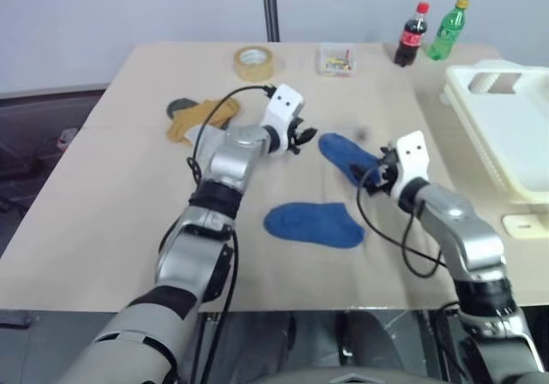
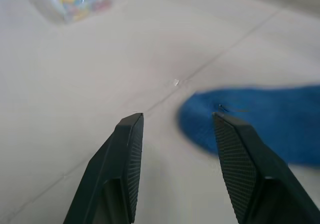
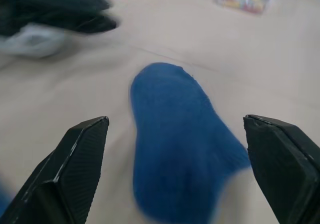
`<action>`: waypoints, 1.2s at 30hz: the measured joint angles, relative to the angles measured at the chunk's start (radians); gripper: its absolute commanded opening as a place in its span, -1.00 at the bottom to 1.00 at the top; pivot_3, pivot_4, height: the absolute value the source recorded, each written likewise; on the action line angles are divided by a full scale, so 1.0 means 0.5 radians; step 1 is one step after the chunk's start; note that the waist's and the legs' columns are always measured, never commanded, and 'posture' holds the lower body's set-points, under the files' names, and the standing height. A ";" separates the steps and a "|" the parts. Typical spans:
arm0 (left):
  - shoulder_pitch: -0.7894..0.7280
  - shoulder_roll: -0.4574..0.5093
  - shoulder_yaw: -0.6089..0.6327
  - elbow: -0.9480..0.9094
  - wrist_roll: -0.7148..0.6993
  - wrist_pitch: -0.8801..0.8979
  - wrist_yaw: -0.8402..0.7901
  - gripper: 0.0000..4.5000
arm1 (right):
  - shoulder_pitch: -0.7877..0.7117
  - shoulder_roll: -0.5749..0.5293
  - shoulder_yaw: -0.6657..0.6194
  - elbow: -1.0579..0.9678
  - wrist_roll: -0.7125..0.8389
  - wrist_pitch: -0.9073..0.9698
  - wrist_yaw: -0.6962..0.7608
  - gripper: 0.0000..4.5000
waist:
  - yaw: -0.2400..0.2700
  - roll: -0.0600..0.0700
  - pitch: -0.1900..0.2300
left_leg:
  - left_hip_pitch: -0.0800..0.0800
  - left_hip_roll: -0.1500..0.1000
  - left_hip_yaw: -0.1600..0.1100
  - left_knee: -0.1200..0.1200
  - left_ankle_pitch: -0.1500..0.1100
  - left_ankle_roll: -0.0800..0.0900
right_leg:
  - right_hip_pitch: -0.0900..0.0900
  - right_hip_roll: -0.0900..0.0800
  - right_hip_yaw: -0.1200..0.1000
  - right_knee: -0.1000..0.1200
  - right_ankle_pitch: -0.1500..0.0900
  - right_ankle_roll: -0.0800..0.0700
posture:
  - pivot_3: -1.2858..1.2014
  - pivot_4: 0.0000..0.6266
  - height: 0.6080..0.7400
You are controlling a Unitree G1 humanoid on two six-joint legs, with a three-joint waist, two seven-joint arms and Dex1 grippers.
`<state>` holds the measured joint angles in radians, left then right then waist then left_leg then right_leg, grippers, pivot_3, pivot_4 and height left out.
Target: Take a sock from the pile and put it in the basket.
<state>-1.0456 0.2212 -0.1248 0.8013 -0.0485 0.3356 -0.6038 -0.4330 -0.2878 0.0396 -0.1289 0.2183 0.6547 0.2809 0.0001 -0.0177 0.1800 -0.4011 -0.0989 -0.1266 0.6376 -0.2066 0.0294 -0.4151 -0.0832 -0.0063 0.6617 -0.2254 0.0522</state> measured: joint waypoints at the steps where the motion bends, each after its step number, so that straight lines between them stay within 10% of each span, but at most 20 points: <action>1: -0.034 -0.010 -0.001 0.131 0.018 -0.066 -0.007 0.02 | -0.032 0.010 0.004 0.081 -0.028 -0.011 -0.014 1.00 | 0.001 0.000 0.000 | -0.002 -0.001 0.000 0.000 0.000 0.001 | -0.001 -0.001 0.000 -0.001 0.000 0.000 | 0.03 -0.52 1.00; 16: -0.364 -0.128 0.155 0.915 0.059 -0.349 -0.049 0.02 | 0.056 0.081 -0.051 -0.063 -0.118 0.213 -0.149 1.00 | -0.037 0.000 0.000 | -0.042 -0.003 0.008 0.027 -0.003 0.005 | -0.048 -0.004 0.006 0.034 0.001 0.002 | 0.03 -0.52 1.00; 22: -0.368 -0.200 0.256 1.003 0.063 -0.396 0.057 -0.90 | 0.045 0.114 -0.070 0.037 -0.113 0.225 -0.166 -0.24 | -0.038 0.000 0.000 | -0.039 -0.003 0.011 0.028 -0.002 0.003 | -0.047 -0.004 0.008 0.034 0.002 0.003 | 0.03 -0.52 1.00; 25: -0.366 -0.202 0.324 1.015 0.040 -0.422 0.031 -1.00 | 0.022 0.069 -0.068 0.099 -0.123 0.149 -0.111 -0.89 | -0.038 0.000 0.000 | -0.039 -0.004 0.011 0.027 -0.002 0.003 | -0.047 -0.004 0.008 0.034 0.002 0.003 | 0.03 -0.52 1.00; 33: -0.241 -0.075 0.490 0.815 -0.148 -0.354 -0.305 -1.00 | 0.023 -0.054 -0.072 -0.021 -0.015 0.078 0.168 -0.95 | -0.069 0.000 0.000 | -0.039 -0.003 0.011 0.027 -0.002 0.003 | -0.047 -0.003 0.009 0.034 0.002 0.003 | 0.03 -0.52 1.00; 36: 0.057 0.009 0.494 0.205 -0.278 -0.039 -0.445 -1.00 | 0.038 -0.123 -0.076 -0.229 0.116 0.120 0.312 -0.95 | -0.092 0.001 -0.001 | -0.038 -0.001 0.012 0.026 -0.002 0.003 | -0.047 -0.003 0.012 0.034 0.002 0.003 | 0.03 -0.52 1.00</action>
<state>-1.0172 0.2256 0.1221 0.9036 -0.1875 0.3162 -0.8261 -0.4141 -0.3490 0.0017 -0.2437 0.2763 0.7146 0.4368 -0.0460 -0.0173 0.1797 -0.4202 -0.0995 -0.1205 0.6508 -0.2075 0.0311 -0.4386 -0.0847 -0.0002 0.6786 -0.2244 0.0537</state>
